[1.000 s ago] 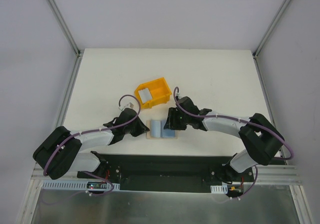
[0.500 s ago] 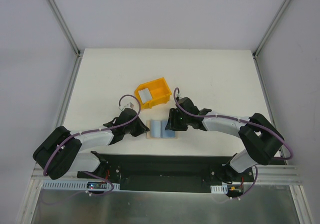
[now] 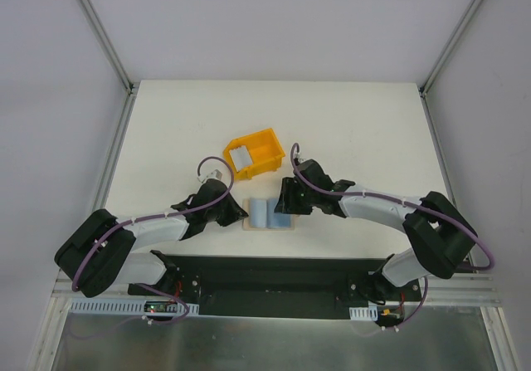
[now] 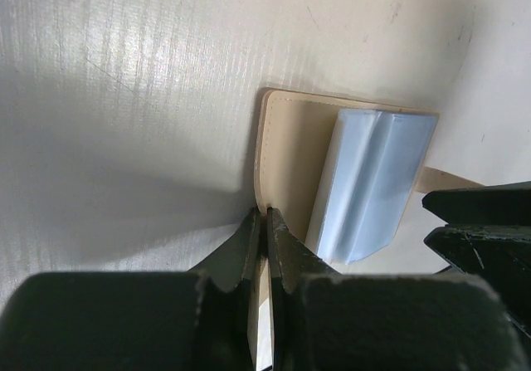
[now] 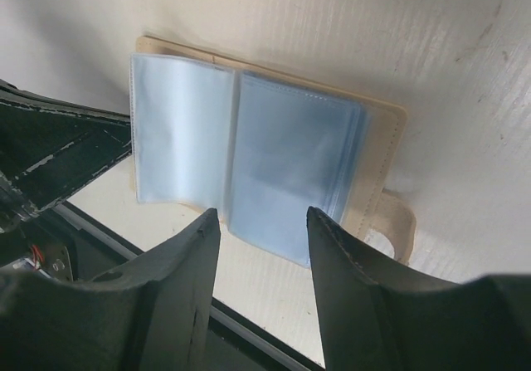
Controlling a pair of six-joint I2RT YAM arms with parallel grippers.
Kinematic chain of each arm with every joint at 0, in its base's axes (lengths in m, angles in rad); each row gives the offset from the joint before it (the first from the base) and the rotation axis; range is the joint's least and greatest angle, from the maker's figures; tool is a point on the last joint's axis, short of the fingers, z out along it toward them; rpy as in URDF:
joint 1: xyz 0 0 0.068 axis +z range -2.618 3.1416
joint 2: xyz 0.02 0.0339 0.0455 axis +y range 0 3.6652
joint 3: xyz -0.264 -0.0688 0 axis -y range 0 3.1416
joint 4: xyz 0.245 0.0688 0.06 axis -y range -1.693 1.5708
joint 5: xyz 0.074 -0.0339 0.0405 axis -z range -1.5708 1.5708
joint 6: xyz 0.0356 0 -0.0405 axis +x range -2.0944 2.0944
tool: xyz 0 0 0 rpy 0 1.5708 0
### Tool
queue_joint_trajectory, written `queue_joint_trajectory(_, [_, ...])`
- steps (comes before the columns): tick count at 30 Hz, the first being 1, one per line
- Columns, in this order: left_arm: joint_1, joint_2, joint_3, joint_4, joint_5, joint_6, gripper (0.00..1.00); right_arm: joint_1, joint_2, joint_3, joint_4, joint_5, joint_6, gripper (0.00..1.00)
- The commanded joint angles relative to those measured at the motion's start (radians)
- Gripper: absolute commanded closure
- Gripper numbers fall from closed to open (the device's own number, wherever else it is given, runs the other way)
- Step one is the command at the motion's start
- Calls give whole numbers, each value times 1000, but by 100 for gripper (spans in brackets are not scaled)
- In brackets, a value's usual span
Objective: Put the credit cards into the card holder
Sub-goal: Turn over the card slot in the card holder.
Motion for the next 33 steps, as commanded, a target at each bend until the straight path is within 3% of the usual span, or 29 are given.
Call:
queue_joint_trajectory(1, [6,-8,-4,0,18,24,100,-6,-15,5,-20,22,-12,51])
queue_joint_trajectory(22, [6,-2,-4,3,22,25,100,8,94,49,-34,-26,-22,55])
queue_joint_trajectory(33, [6,10,-4,11,30,24,100,115,146,253,-308,215,-116,67])
